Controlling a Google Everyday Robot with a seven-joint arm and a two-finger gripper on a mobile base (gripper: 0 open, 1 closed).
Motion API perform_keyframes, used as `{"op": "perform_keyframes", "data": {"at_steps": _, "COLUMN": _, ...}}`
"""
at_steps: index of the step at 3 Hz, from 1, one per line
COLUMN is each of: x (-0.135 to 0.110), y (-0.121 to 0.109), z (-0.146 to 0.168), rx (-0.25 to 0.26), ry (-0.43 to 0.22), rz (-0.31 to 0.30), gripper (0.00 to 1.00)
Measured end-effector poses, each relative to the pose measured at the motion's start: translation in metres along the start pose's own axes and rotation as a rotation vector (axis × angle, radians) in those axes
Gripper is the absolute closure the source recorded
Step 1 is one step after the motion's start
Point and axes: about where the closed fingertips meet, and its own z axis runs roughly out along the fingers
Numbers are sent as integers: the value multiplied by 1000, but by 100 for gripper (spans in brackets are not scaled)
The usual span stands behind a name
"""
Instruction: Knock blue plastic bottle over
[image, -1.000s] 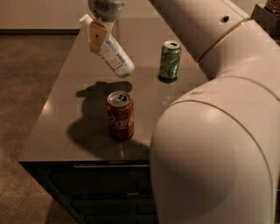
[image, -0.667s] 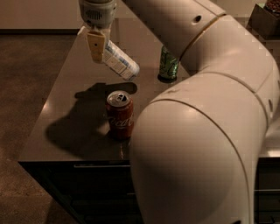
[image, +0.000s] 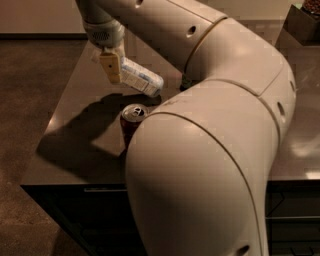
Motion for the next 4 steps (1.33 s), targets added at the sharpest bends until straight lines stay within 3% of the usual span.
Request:
{"op": "perform_keyframes", "data": {"at_steps": 2, "x": 2, "y": 19, "z": 33, "rx": -46, "ry": 81, "rz": -61, "gripper": 12}}
{"op": "perform_keyframes", "data": {"at_steps": 3, "x": -2, "y": 22, "z": 50, "rx": -57, "ry": 72, "rz": -66, "gripper": 0}}
{"op": "perform_keyframes", "data": {"at_steps": 4, "x": -5, "y": 19, "z": 52, "rx": -44, "ry": 57, "rz": -66, "gripper": 0}}
